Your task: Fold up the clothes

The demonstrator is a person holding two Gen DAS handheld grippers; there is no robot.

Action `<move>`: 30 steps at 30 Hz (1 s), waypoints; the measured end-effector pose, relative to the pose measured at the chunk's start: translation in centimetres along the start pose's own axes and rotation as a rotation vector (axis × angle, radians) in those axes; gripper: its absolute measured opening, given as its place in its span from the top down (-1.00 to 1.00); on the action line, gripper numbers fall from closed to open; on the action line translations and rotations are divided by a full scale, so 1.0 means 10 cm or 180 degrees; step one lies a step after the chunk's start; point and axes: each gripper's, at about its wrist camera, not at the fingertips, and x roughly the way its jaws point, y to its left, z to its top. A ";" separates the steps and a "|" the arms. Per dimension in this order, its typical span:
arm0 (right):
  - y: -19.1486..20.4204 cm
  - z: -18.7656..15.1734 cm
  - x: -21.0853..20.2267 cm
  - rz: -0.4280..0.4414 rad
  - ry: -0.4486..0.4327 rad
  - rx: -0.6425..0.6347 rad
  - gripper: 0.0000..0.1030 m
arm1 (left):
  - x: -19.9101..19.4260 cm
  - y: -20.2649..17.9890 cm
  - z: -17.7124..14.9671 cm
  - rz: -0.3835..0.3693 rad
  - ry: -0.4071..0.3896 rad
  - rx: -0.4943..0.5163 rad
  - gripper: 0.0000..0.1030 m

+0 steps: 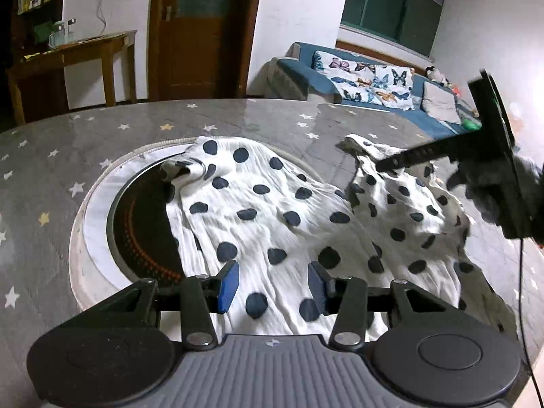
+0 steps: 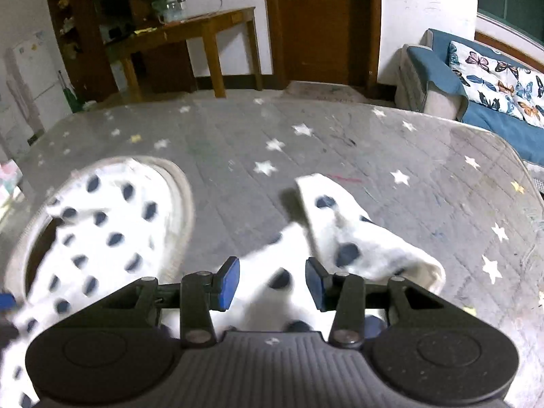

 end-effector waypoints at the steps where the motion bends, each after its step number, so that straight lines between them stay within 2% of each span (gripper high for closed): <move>1: -0.04 -0.01 0.03 0.0009 -0.0010 -0.0004 0.16 | 0.03 0.00 0.02 0.0021 0.0019 -0.0007 0.06; 5: -0.14 0.06 0.20 -0.0021 -0.0048 -0.0029 0.17 | 0.14 0.02 0.10 0.0115 0.0089 -0.0016 0.06; 10: -0.20 0.16 0.40 -0.0614 -0.0136 -0.0485 0.15 | 0.26 0.07 0.18 0.0225 0.0140 0.0005 0.06; 14: -0.34 0.23 0.47 -0.1223 -0.0210 -0.0596 0.10 | 0.31 0.12 0.28 0.0308 0.0125 -0.0010 0.06; 19: -0.45 0.32 0.28 -0.1435 -0.0467 -0.0436 0.02 | 0.34 0.20 0.41 0.0406 0.0091 -0.0035 0.06; 23: -0.41 0.30 0.12 -0.1144 -0.0532 -0.0324 -0.01 | 0.37 0.31 0.57 0.0506 0.0035 -0.0086 0.06; 26: -0.36 0.23 0.08 -0.0796 -0.0452 -0.0252 -0.09 | 0.40 0.44 0.76 0.0611 -0.0046 -0.0163 0.06; 30: -0.22 0.11 0.10 -0.0556 -0.0334 -0.0297 -0.11 | 0.50 0.65 1.00 0.0759 -0.0094 -0.0338 0.06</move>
